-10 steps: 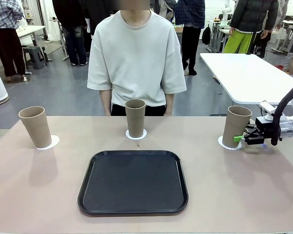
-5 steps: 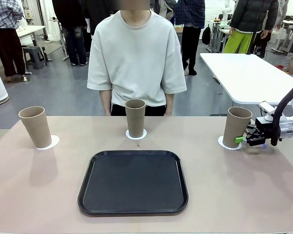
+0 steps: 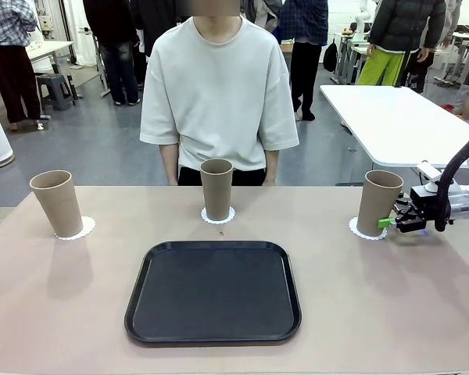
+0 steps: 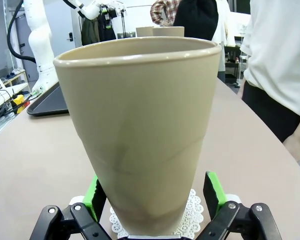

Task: Place coasters on the table and set cups on them.
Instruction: Take one Reusable plastic cup from the Flat Tray and place it on a coaster set by the human.

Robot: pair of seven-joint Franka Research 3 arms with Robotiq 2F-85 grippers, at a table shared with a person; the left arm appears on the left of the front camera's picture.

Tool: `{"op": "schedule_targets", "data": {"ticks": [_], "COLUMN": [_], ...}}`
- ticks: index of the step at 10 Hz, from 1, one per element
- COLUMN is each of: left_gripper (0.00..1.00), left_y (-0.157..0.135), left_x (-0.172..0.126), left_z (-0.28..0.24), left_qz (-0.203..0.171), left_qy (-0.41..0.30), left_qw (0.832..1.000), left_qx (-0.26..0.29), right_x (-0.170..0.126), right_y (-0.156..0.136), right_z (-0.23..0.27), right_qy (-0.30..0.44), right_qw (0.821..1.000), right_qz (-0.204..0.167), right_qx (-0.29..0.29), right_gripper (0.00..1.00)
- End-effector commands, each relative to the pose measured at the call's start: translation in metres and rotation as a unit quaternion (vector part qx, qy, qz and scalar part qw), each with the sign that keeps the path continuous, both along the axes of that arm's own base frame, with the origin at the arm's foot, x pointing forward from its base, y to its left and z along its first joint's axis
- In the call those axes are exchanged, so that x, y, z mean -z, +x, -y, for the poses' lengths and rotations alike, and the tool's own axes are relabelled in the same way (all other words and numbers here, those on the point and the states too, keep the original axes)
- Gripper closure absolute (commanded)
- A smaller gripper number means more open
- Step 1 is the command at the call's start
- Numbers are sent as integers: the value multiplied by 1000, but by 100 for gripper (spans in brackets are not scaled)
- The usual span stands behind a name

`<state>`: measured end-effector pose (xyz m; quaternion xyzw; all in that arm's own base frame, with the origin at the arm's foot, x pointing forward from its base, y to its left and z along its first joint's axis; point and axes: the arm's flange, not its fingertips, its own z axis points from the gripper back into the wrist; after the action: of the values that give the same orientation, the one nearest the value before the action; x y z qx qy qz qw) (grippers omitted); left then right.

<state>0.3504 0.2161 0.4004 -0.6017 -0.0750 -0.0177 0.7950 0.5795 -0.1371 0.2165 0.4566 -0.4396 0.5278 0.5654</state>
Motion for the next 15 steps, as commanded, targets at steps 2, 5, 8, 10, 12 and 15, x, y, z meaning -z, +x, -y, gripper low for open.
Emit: {"op": "schedule_targets", "data": {"ticks": [2, 5, 8, 10, 12, 15], "left_gripper": [0, 0, 0, 0, 0, 0], "left_y": [1, 1, 1, 1, 1, 1], "left_x": [-3, -3, -3, -3, -3, -3], "left_z": [0, 0, 0, 0, 0, 0], "left_qz": [-2, -2, -2, -2, -2, -2], "left_qy": [-1, -1, -1, -1, -1, -1], "left_qw": [1000, 1000, 1000, 1000, 1000, 1000], "left_qx": [-8, -8, -8, -8, -8, -8], "right_x": [1, -4, -16, -19, -19, -37], "right_y": [16, 16, 14, 13, 13, 3], "right_z": [11, 25, 41, 46, 45, 59], "right_qy": [-28, -61, -93, -93, -99, -151], "right_qw": [999, 997, 992, 992, 991, 981], "right_qz": [-11, -18, -15, -13, -11, -7], "right_qx": [27, 48, 80, 87, 88, 118], "right_gripper": [0, 0, 0, 0, 0, 0]}}
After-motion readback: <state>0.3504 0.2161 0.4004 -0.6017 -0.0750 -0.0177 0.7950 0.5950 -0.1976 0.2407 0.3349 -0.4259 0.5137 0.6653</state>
